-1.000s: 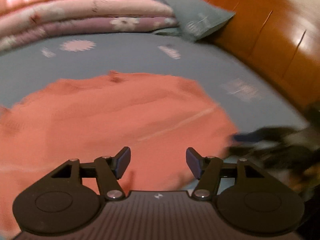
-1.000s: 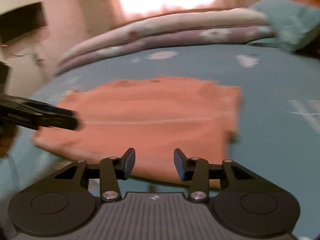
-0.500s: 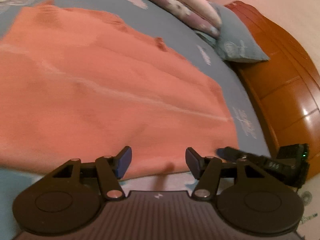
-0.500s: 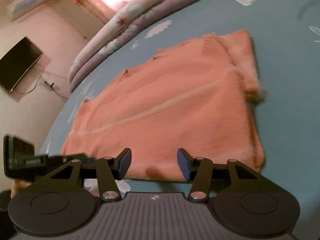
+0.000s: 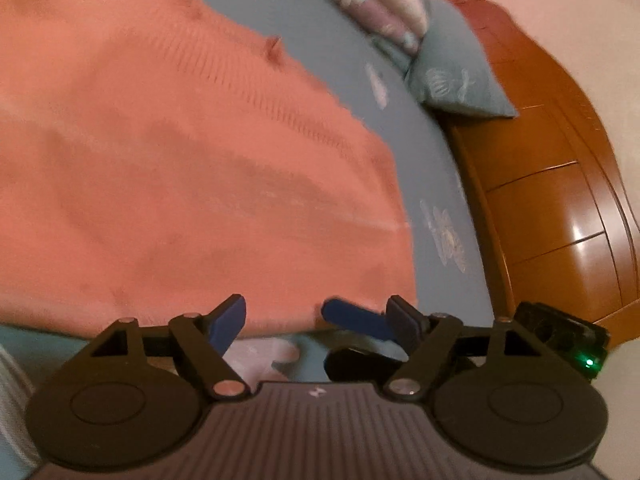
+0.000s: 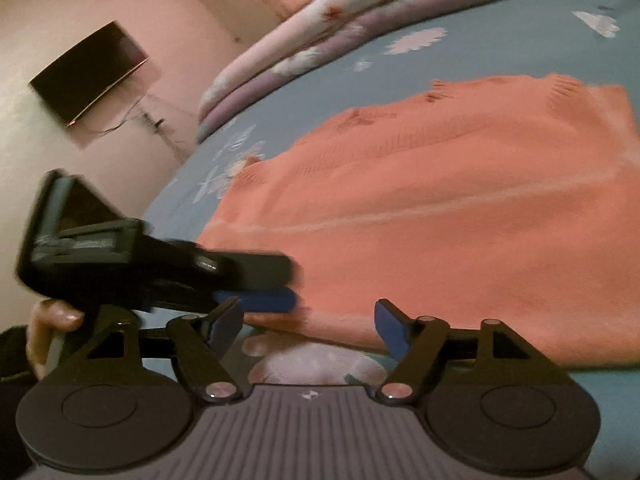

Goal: Fold clothes

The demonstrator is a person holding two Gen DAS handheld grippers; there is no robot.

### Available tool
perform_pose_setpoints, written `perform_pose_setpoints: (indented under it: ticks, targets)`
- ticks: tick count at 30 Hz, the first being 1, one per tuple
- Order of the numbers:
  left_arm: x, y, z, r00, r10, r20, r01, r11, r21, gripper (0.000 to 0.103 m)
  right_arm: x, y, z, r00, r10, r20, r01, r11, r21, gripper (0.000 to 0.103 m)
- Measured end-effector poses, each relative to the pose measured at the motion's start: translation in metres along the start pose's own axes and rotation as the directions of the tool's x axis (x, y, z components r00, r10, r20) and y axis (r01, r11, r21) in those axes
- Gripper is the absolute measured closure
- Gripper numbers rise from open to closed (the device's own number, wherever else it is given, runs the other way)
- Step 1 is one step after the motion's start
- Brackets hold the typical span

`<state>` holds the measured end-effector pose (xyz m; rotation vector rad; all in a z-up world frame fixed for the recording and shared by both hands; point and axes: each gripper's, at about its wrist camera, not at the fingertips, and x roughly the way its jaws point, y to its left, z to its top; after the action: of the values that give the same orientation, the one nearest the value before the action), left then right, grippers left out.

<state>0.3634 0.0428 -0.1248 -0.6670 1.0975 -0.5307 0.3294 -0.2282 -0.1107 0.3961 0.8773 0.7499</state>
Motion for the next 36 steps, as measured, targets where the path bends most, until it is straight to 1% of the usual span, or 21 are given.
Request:
perform_pose_setpoints:
  ticks: [1, 2, 4, 5, 7, 8, 10, 12, 14, 17, 18, 19, 21, 22, 23, 25, 27, 30, 32, 34, 36]
  targets:
    - [0.004, 0.005, 0.0, 1.0, 0.018, -0.006, -0.018, 1.0, -0.016, 0.026, 0.002, -0.005, 0.0, 1.0, -0.002, -0.009, 0.002, 1.0, 0.022, 0.02]
    - [0.005, 0.009, -0.001, 1.0, 0.02, -0.001, -0.02, 1.0, -0.023, 0.026, 0.003, -0.012, 0.0, 1.0, -0.013, -0.02, 0.014, 0.998, 0.055, 0.02]
    - [-0.003, 0.016, -0.002, 1.0, -0.012, 0.018, 0.013, 0.998, -0.062, 0.026, -0.002, -0.025, 0.0, 0.999, -0.025, -0.031, 0.027, 0.995, 0.098, 0.021]
    - [-0.009, 0.019, -0.002, 1.0, -0.006, 0.031, 0.008, 0.998, -0.064, 0.026, -0.007, -0.029, 0.0, 1.0, -0.01, -0.029, 0.013, 0.993, 0.117, 0.021]
    - [-0.024, 0.025, -0.003, 0.998, 0.031, 0.06, -0.029, 0.999, -0.046, 0.026, -0.021, -0.041, 0.001, 0.999, -0.009, -0.034, 0.015, 0.988, 0.153, 0.021]
    - [-0.032, 0.031, -0.003, 0.996, 0.046, 0.075, -0.042, 0.998, -0.053, 0.026, -0.027, -0.047, 0.0, 1.0, -0.006, -0.03, 0.011, 0.986, 0.166, 0.021]
    - [-0.053, 0.045, -0.003, 0.992, 0.054, 0.115, -0.045, 0.996, -0.082, 0.026, -0.04, -0.061, -0.004, 1.0, 0.006, -0.013, -0.003, 0.978, 0.207, 0.021]
    - [-0.075, 0.058, -0.005, 0.978, 0.095, 0.184, -0.074, 0.99, -0.116, 0.026, -0.05, -0.071, -0.007, 1.0, 0.01, 0.006, -0.011, 0.967, 0.256, 0.021]
    - [-0.096, 0.069, -0.01, 0.965, 0.089, 0.246, -0.055, 0.989, -0.14, 0.025, -0.059, -0.078, -0.009, 1.0, 0.01, 0.018, -0.015, 0.96, 0.28, 0.021]
    - [-0.109, 0.085, -0.014, 0.951, 0.119, 0.287, -0.074, 0.984, -0.163, 0.021, -0.061, -0.082, -0.012, 1.0, 0.019, 0.022, -0.025, 0.957, 0.289, 0.021]
    - [-0.107, 0.09, -0.014, 0.942, 0.19, 0.277, -0.147, 0.974, -0.172, 0.024, -0.059, -0.082, -0.011, 1.0, 0.018, 0.02, -0.023, 0.958, 0.285, 0.021]
    - [-0.106, 0.096, -0.014, 0.937, 0.213, 0.277, -0.172, 0.971, -0.166, 0.026, -0.057, -0.081, -0.01, 1.0, 0.016, 0.018, -0.02, 0.96, 0.281, 0.021]
    - [-0.111, 0.102, -0.014, 0.937, 0.185, 0.295, -0.135, 0.974, -0.182, 0.025, -0.057, -0.078, -0.01, 1.0, 0.004, 0.013, -0.008, 0.963, 0.271, 0.021]
    - [-0.116, 0.102, -0.015, 0.931, 0.203, 0.305, -0.147, 0.969, -0.197, 0.025, -0.055, -0.076, -0.009, 1.0, -0.001, 0.01, -0.001, 0.966, 0.26, 0.021]
    - [-0.12, 0.099, -0.015, 0.923, 0.227, 0.312, -0.174, 0.966, -0.189, 0.025, -0.053, -0.074, -0.009, 1.0, -0.007, 0.007, 0.005, 0.968, 0.249, 0.021]
    - [-0.125, 0.093, -0.017, 0.917, 0.257, 0.305, -0.209, 0.961, -0.181, 0.026, -0.052, -0.073, -0.009, 1.0, -0.016, 0.002, 0.015, 0.973, 0.23, 0.021]
    - [-0.123, 0.082, -0.02, 0.931, 0.227, 0.284, -0.187, 0.969, -0.162, 0.026, -0.051, -0.073, -0.008, 1.0, -0.019, 0.004, 0.017, 0.974, 0.227, 0.021]
    - [-0.105, 0.061, -0.021, 0.957, 0.137, 0.256, -0.117, 0.989, -0.093, 0.025, -0.05, -0.073, -0.008, 1.0, -0.022, 0.006, 0.02, 0.974, 0.226, 0.02]
    - [-0.088, 0.048, -0.021, 0.969, 0.091, 0.231, -0.082, 0.995, -0.049, 0.025, -0.05, -0.073, -0.008, 1.0, -0.024, 0.006, 0.022, 0.974, 0.225, 0.02]
    - [-0.073, 0.042, -0.02, 0.973, 0.103, 0.206, -0.098, 0.995, -0.032, 0.025, -0.05, -0.072, -0.008, 1.0, -0.024, 0.004, 0.023, 0.974, 0.224, 0.02]
    - [-0.064, 0.044, -0.018, 0.973, 0.128, 0.193, -0.121, 0.992, -0.047, 0.025, -0.05, -0.072, -0.008, 1.0, -0.025, 0.002, 0.024, 0.975, 0.223, 0.02]
